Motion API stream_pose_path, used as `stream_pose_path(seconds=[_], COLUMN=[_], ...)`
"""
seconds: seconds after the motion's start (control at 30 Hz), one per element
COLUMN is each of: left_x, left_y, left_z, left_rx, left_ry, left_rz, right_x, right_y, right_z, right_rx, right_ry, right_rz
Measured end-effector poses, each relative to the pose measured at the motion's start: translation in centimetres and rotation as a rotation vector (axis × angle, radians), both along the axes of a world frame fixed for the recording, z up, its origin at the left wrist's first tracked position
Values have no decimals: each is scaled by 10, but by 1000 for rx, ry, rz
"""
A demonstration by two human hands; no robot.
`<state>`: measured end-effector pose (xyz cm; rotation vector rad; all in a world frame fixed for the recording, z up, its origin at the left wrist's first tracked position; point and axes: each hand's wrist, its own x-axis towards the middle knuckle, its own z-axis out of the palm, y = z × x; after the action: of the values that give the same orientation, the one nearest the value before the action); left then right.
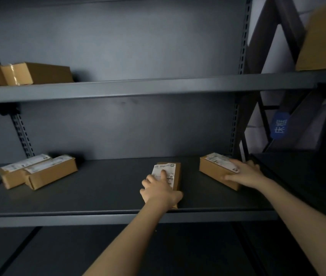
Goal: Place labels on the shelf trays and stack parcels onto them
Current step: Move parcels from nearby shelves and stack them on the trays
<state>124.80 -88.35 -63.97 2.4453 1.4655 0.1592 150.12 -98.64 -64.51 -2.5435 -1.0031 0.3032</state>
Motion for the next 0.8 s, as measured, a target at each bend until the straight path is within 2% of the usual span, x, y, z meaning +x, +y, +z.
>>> stream_pose_path(seconds=[0.2,0.47,0.8], left_x=[0,0,0], left_y=[2,0,-35], left_z=[-3,16,97], left_rx=[40,88,-54], left_ry=[-23,-112,-73], left_rz=[-4,-43,-82], right_x=[-19,-48,-94], right_y=[-6,-16,-53], right_z=[-1,27,107], right_rx=[67,92,31], right_ry=[-14,-135,-126], right_rz=[-42,-147,-242])
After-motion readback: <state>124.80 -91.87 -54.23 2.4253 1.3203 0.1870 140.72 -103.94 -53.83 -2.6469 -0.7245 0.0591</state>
